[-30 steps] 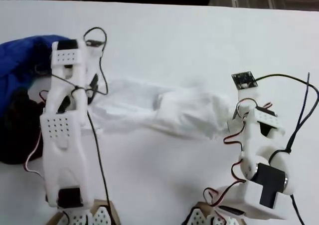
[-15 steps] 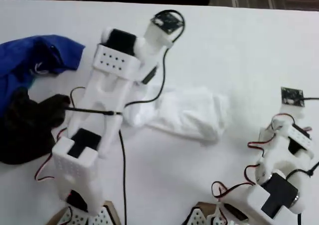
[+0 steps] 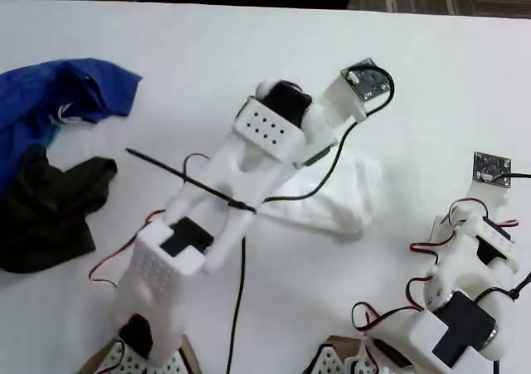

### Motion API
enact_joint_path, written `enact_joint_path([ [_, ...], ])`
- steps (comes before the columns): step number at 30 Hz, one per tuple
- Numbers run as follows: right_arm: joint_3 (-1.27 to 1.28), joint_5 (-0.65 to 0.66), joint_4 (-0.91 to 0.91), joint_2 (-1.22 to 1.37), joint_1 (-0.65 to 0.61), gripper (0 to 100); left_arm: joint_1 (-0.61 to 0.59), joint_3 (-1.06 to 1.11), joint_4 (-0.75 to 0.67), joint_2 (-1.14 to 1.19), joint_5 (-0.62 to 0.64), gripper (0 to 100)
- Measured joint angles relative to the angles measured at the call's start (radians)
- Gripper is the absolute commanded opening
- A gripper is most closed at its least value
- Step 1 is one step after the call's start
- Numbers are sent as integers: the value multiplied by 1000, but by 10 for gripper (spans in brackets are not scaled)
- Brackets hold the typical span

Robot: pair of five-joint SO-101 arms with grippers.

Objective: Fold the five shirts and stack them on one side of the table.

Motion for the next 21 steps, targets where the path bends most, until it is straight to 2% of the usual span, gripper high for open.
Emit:
enact_joint_path([
  [19, 0, 0, 0, 0, 0, 166, 118, 0, -241, 107, -2, 28],
  [21, 0, 0, 0, 0, 0, 166, 126, 0, -252, 107, -2, 58],
])
